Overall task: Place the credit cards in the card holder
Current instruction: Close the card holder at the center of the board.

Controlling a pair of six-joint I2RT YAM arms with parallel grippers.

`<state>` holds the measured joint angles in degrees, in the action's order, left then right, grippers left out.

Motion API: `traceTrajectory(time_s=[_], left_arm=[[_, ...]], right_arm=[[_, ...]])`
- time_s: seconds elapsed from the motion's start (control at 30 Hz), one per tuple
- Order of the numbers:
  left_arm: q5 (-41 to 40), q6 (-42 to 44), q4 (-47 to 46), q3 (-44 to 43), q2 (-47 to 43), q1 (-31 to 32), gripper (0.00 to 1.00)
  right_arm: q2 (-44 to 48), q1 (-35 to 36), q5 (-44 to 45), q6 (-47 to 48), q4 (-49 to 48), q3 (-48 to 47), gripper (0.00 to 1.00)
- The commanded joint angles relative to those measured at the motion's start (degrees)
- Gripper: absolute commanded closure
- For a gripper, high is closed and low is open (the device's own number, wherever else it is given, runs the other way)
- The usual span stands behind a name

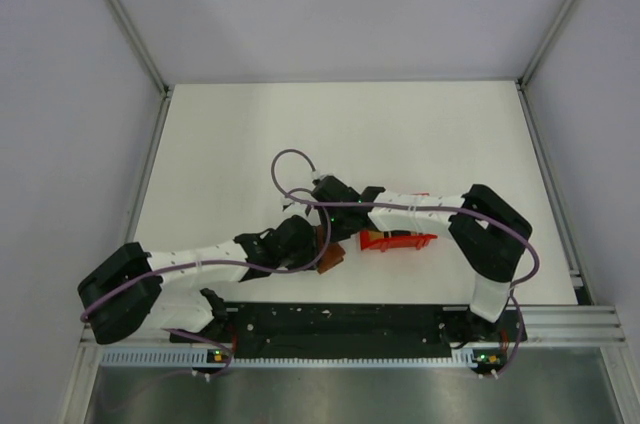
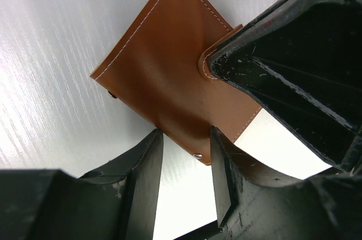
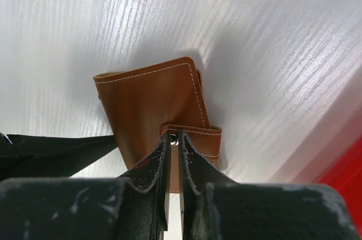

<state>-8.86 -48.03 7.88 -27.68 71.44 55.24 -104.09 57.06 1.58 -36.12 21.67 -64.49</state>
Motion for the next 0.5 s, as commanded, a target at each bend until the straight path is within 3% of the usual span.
traceTrajectory(time_s=[0.0, 0.37, 0.47], left_arm=[[-0.9, 0.7, 5.9, 1.9, 0.6, 0.4, 0.56], [-7.2, -1.9, 9.2, 0.4, -2.5, 0.4, 0.5], [-9.6, -1.8, 9.9, -1.2, -2.5, 0.2, 0.55]], right_arm=[[-9.2, 0.9, -1.4, 0.1, 4.7, 6.7, 0.94], [-9.3, 1.7, 3.5, -1.2, 4.8, 10.3, 0.94], [-8.6, 1.8, 4.4, -0.9, 5.6, 9.5, 0.94]])
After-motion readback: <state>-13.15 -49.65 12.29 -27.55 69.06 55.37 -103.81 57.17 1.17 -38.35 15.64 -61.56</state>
